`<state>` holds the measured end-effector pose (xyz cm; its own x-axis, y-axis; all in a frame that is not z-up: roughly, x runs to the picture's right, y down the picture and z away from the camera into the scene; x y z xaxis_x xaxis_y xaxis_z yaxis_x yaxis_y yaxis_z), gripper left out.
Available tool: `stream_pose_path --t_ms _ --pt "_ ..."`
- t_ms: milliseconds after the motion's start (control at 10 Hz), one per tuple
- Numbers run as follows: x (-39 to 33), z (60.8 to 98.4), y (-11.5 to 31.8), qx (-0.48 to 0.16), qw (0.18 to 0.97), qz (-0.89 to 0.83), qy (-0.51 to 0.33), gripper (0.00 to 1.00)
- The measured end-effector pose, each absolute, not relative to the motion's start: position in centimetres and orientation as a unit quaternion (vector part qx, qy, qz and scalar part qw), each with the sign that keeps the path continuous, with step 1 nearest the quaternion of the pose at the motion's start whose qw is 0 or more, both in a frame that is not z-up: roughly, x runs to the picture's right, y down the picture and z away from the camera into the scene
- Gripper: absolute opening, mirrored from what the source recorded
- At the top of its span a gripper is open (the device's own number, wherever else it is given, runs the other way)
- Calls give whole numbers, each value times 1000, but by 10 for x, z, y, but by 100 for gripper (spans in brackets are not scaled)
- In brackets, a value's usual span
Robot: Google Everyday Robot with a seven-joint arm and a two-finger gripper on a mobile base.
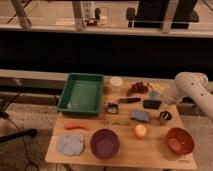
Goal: Place eraser in plastic cup
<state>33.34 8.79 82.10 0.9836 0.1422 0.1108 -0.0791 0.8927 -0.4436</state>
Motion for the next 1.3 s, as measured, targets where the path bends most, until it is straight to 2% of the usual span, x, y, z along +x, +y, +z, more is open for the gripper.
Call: stream_pose_path --t_ms 100,200,500,600,800,1300 --pt "333 822 89 -207 974 59 -68 59" --pt "333 824 87 -196 976 61 -67 54" --pt "332 829 82 -187 978 70 -67 27" --pt "334 832 79 -183 978 77 -67 12" --pt "335 837 75 -179 978 81 -66 1" --pt "341 856 65 -170 980 91 -58 0"
